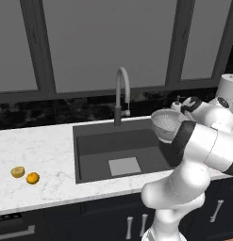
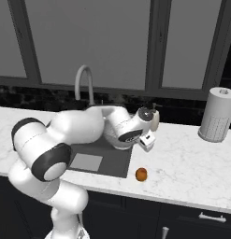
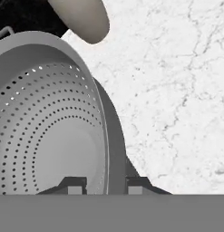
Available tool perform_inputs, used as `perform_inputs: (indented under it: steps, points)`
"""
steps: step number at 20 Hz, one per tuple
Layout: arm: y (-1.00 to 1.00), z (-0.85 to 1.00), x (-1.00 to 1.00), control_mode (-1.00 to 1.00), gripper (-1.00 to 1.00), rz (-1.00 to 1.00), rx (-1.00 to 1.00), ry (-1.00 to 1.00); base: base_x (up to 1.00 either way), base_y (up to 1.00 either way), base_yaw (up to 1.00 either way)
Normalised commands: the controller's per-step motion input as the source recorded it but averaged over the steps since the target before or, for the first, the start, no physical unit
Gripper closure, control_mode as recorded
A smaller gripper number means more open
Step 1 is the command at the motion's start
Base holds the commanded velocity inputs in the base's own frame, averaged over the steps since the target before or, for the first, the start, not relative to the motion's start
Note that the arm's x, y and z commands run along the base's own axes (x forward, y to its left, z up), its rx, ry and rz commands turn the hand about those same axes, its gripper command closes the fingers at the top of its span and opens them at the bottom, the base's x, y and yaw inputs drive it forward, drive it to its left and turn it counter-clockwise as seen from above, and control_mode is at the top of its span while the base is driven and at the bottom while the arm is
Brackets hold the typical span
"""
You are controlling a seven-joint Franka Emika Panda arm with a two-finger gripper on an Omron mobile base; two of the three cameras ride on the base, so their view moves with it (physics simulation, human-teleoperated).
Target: Put the colander in the sink, put the kiwi, tangerine, peach in the colander, and turn on the sink faucet and pour water over the colander.
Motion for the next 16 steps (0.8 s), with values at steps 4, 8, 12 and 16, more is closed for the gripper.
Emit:
perform_inputs:
  steps: [4, 8, 12, 16]
  points:
    - [0.98, 0.0, 0.19, -1.0, 1.0, 0.24, -0.01, 0.15, 0.0, 0.0, 0.0]
    - [0.81, -0.14, 0.08, -1.0, 1.0, 0.21, 0.03, 0.22, 0.0, 0.0, 0.0]
    - [0.47, -0.36, 0.07, -1.0, 1.0, 0.15, 0.19, 0.16, 0.0, 0.0, 0.0]
    - [0.26, -0.42, 0.0, -1.0, 1.0, 0.07, 0.18, 0.01, 0.0, 0.0, 0.0]
